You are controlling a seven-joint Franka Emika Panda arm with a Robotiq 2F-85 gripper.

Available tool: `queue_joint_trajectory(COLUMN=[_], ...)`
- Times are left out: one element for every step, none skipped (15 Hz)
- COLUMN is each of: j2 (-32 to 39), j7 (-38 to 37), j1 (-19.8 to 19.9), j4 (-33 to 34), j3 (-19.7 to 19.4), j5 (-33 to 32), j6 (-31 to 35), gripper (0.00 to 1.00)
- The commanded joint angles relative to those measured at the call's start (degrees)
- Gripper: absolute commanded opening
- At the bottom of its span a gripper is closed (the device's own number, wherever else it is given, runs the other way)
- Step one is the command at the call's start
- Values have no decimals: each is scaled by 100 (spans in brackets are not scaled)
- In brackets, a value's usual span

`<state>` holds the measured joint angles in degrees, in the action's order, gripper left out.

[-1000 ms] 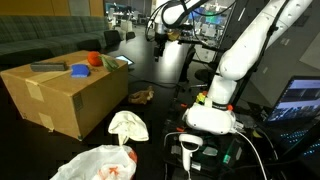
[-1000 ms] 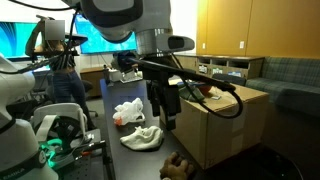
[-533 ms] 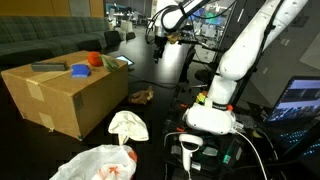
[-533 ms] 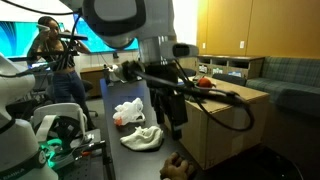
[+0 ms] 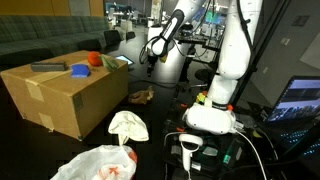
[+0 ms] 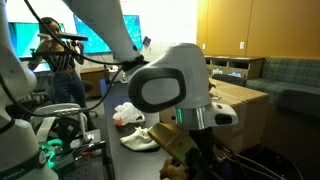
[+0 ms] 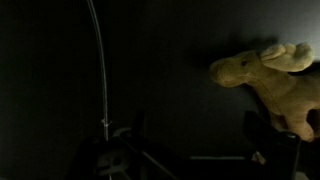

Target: Pick up all the objects from the table and put them on the box, then pick up all the objects from the box and put them on the table

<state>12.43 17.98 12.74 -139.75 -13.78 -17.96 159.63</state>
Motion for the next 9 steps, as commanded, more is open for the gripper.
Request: queue_joint_trajectory(j2=[1259,1365,1544,1721,1785,1829,1938,1958,1988], j7=[699,1090,1261,1529,1914,2211,2450,2688,2934], j1=[227,440,548,730,1067,1382,1598,1839,2035], j4=[946,1026,1160,1276,1327,1355,1445,1461,1494], j3=[265,463,578,796,1125,1412,1652,1866,2039], j5=[61,134,90,107,212,323,479,659,830], j6=[626,743,825,923,904,826,733,534,411], gripper=[100,100,100,100,100,100,100,100,100])
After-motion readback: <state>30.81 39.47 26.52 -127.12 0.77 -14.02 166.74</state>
